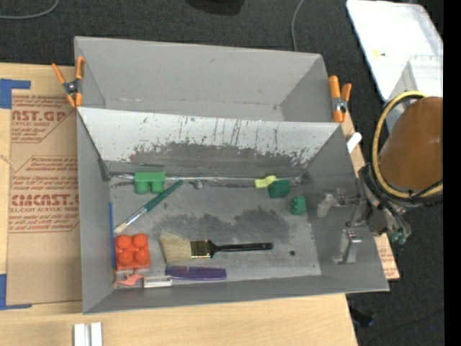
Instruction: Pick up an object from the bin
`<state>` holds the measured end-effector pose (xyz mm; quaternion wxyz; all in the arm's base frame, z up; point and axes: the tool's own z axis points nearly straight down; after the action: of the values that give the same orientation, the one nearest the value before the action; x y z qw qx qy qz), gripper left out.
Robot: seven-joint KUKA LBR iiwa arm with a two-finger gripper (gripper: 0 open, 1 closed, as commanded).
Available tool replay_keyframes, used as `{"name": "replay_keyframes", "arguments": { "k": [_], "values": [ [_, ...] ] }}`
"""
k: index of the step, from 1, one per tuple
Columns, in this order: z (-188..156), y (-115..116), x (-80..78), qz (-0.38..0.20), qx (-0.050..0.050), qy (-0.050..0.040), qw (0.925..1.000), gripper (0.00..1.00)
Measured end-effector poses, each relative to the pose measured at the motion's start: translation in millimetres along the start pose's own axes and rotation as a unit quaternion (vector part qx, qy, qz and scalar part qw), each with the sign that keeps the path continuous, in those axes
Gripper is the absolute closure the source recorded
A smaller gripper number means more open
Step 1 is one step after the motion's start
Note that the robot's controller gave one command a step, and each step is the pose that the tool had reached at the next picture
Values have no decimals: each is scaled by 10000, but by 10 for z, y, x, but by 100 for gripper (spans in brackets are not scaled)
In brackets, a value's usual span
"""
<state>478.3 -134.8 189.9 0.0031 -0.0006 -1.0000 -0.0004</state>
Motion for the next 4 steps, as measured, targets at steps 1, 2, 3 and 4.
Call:
{"name": "replay_keyframes", "arguments": {
  "k": [1, 2, 3, 4],
  "values": [
    [-34, 5, -19, -8, 8, -36, 10000, 0],
    [846, 672, -257, 371, 2, -61, 9993, 0],
    [725, 848, -346, -174, 25, -65, 9998, 0],
    [906, 1296, -314, 238, -17, -18, 9997, 0]
  ]
}}
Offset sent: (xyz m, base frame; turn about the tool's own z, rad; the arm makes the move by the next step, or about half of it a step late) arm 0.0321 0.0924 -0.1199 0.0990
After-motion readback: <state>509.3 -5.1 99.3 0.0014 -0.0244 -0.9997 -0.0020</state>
